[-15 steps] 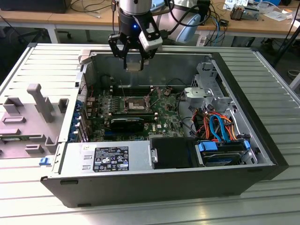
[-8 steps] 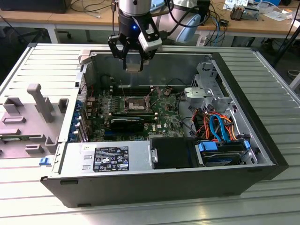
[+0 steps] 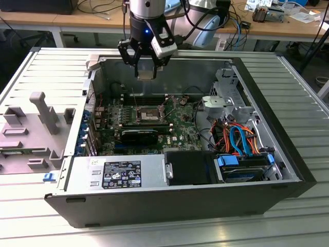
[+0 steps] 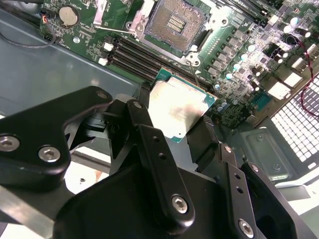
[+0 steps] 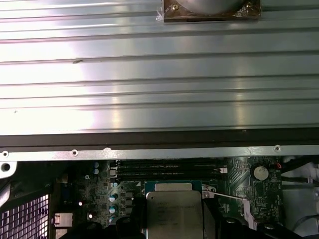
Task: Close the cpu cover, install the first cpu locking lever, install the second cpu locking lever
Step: 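Close the cpu cover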
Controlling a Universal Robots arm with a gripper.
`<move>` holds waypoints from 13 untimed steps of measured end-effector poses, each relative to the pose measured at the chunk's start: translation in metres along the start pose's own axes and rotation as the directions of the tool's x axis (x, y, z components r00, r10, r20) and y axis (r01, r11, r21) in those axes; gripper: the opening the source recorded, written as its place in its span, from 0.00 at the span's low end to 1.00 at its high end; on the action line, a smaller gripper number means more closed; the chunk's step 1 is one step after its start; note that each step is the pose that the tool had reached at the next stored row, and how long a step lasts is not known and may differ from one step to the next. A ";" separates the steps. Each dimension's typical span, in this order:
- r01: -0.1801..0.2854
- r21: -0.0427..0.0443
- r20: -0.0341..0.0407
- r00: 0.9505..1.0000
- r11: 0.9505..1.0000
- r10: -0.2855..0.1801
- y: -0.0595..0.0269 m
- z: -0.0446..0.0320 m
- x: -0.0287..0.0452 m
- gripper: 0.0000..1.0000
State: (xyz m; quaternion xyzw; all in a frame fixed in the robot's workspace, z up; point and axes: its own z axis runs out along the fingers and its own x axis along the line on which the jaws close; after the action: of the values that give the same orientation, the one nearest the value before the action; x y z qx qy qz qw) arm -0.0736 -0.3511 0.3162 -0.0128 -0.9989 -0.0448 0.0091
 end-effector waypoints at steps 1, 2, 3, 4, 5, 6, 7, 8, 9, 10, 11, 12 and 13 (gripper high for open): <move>0.000 0.000 0.000 1.000 1.000 0.000 -0.0001 0.0006 0.0002 0.55; 0.000 0.000 0.000 1.000 1.000 0.000 -0.0001 0.0011 0.0004 0.55; 0.000 0.000 0.000 1.000 1.000 0.000 -0.0002 0.0015 0.0006 0.55; 0.000 0.000 0.000 1.000 1.000 0.000 -0.0002 0.0017 0.0007 0.55; 0.000 0.000 0.000 1.000 1.000 0.000 -0.0002 0.0022 0.0009 0.55; 0.000 0.000 0.000 1.000 1.000 0.000 -0.0003 0.0025 0.0011 0.55; 0.000 0.000 0.000 1.000 1.000 0.000 -0.0003 0.0028 0.0013 0.55; 0.000 0.000 0.000 1.000 1.000 0.000 -0.0004 0.0035 0.0016 0.55; 0.000 0.000 0.000 1.000 1.000 0.000 -0.0004 0.0038 0.0017 0.55; 0.000 0.000 0.000 1.000 1.000 0.000 -0.0004 0.0041 0.0018 0.55; 0.000 0.000 0.000 1.000 1.000 0.000 -0.0004 0.0045 0.0019 0.55; 0.000 0.000 0.000 1.000 1.000 0.000 -0.0005 0.0047 0.0021 0.55; 0.000 0.000 0.000 1.000 1.000 0.000 -0.0005 0.0051 0.0022 0.55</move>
State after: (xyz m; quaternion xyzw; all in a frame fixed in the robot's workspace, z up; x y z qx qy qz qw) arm -0.0759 -0.3511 0.3111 -0.0128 -0.9989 -0.0448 0.0091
